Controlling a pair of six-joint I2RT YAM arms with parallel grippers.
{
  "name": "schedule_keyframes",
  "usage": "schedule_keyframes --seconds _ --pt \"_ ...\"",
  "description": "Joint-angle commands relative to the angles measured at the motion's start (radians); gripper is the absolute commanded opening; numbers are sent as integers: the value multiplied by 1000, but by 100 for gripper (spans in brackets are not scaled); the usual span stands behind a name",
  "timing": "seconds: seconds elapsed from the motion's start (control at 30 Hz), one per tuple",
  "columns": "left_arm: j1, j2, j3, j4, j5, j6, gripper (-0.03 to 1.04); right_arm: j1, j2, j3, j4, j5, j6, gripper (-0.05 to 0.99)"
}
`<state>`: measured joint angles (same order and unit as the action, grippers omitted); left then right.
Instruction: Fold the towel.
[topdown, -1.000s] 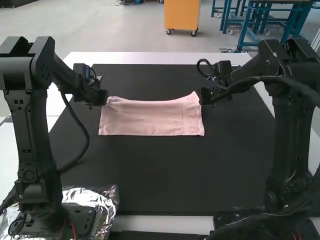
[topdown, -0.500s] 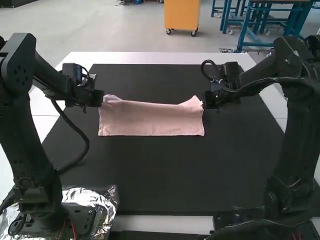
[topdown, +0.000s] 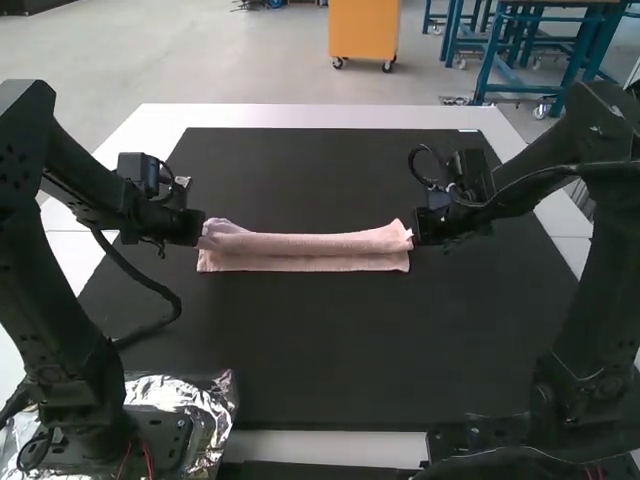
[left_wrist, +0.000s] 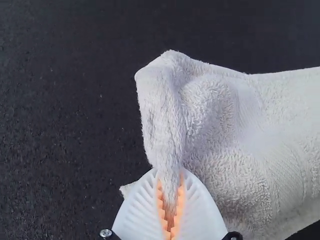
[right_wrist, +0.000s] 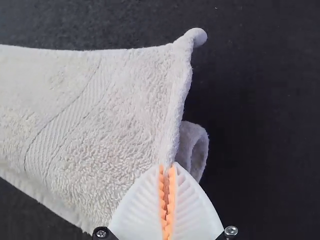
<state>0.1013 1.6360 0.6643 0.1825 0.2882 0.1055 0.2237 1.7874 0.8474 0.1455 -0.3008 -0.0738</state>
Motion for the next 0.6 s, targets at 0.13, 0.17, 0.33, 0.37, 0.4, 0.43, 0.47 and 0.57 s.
schedule_keyframes --seconds 0.13,0.17,0.33,0.37,0.4,0.43,0.47,0.57 --pt "17 -41 -78 46 -15 16 2 -20 -22 -87 78 8 6 -2" --pt "17 -41 -92 55 -17 16 2 -20 -16 -94 89 17 8 -2" --pt "17 -41 -126 92 -23 7 49 -30 -19 -87 83 48 0 82" --pt "17 -41 -123 86 -21 3 63 -38 -29 -74 68 46 -3 91" --pt "17 -42 -118 77 -20 -1 81 -44 -42 -56 39 46 -4 91" --pt "15 -44 -114 63 -20 -1 95 -49 -56 -41 19 43 -4 91" --pt "17 -47 -111 58 -20 -4 97 -49 -68 -30 16 42 2 91" --pt "26 -67 -111 64 -12 -10 97 -44 -85 -7 6 42 5 91"
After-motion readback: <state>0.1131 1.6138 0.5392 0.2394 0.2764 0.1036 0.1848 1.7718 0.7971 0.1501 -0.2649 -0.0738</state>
